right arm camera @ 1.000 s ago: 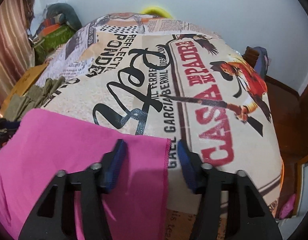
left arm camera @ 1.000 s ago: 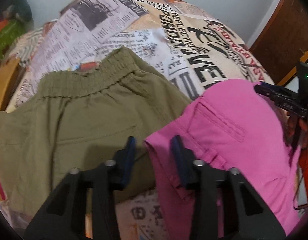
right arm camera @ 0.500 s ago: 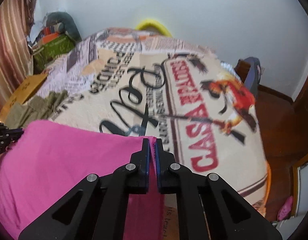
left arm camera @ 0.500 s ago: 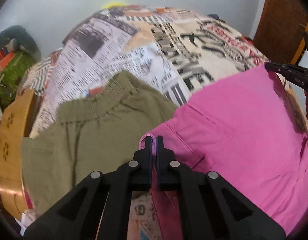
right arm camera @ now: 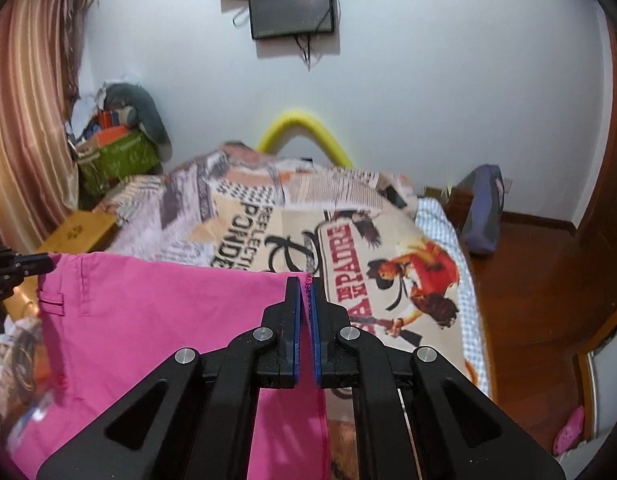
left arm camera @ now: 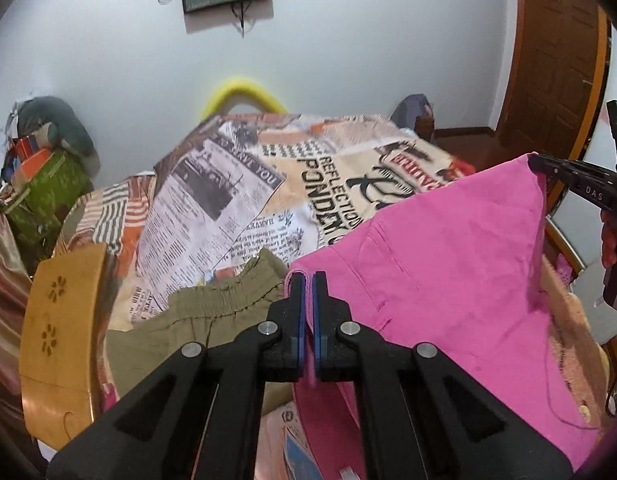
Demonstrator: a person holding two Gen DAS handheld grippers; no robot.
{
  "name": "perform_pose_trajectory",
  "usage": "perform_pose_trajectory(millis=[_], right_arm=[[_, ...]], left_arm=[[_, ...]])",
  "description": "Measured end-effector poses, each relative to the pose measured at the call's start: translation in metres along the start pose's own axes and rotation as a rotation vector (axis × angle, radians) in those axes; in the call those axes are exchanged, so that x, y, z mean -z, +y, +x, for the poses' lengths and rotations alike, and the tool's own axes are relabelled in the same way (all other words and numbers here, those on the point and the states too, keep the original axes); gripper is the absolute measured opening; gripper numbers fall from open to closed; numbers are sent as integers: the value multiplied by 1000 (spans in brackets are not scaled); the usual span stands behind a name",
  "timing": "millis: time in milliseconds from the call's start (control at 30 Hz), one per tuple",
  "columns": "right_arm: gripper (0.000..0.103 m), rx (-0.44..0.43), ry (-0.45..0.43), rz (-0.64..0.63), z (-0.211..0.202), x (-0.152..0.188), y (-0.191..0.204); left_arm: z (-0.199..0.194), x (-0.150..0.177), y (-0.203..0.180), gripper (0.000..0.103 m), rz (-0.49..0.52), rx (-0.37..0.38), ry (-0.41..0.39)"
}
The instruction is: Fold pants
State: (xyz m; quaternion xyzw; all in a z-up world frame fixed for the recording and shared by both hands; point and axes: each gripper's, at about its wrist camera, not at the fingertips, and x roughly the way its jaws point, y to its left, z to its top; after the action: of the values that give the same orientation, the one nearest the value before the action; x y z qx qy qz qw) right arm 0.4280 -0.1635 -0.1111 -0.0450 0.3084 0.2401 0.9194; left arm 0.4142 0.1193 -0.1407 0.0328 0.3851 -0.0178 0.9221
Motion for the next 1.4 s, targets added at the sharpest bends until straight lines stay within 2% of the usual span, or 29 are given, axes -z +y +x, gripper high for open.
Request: perform_pose_trajectory(millis=[333,733,933,1100,1400], right_arm=[[4,-40,-43,24,-82,23,13],[4,-74,-27,39,-139,67,28],[4,-84,-7,36,-155,97,37],[4,-71,29,23,-159,129,47],[4,-53,157,17,-152,201,56]], left_arm=[[-78,30,-22,2,9,26,-43],[-141,92,-41,2,37,55,-74],[-155,128,-54,2,65,64,-65],[-155,163,-61,2,67,90,-26],[-147,217,-70,2,67,99,48]])
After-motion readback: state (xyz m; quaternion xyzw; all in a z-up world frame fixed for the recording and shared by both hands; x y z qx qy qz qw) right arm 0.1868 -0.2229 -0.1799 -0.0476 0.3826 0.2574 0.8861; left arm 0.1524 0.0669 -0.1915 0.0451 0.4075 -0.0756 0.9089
